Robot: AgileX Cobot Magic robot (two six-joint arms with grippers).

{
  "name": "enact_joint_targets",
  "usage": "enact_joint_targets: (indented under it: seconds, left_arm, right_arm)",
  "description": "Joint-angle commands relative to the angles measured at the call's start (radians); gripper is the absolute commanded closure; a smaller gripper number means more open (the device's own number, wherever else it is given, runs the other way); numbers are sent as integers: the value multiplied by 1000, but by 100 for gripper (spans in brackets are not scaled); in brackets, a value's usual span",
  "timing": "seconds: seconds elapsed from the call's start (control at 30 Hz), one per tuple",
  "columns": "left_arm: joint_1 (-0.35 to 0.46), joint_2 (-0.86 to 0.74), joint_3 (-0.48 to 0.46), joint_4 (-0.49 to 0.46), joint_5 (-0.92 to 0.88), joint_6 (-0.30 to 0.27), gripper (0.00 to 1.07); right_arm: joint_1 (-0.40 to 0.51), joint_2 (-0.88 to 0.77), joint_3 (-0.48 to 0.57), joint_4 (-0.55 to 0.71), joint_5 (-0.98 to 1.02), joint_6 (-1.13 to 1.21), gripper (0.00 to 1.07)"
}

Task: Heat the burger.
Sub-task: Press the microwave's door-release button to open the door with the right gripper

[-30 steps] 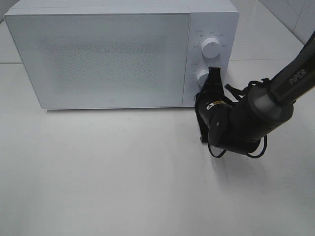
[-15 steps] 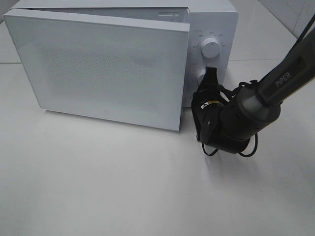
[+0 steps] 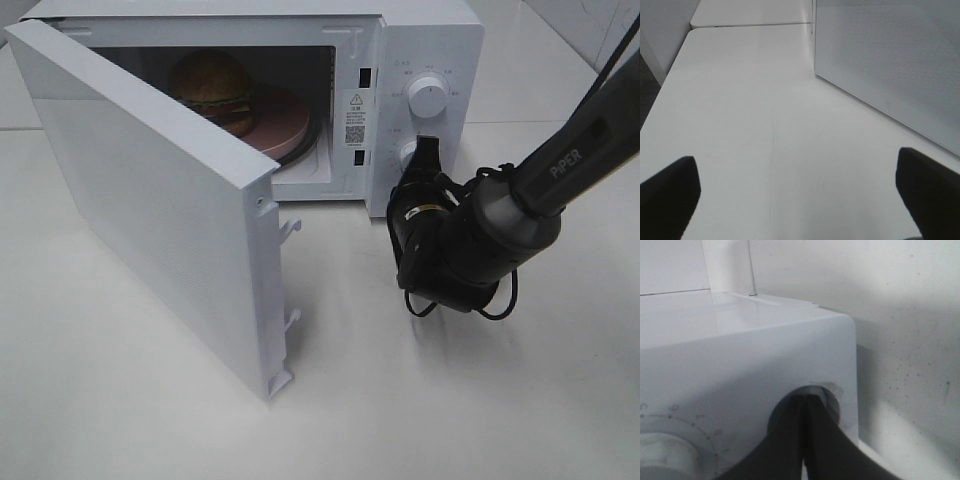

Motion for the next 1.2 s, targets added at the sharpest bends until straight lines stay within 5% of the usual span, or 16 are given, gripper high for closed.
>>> enact_joint_targets:
  seconds: [0.03, 0.67, 1.2]
  left_arm:
    - [1, -18, 4, 0, -3, -1, 7]
    - [1, -18, 4, 0, -3, -1, 7]
    - [1, -18, 4, 0, -3, -1, 7]
  right_arm:
    - [-43, -5, -84, -140, -159, -1, 107]
    - [-42, -131, 64, -129, 91, -45, 107]
    - [-45, -348, 209, -127, 441, -391, 107]
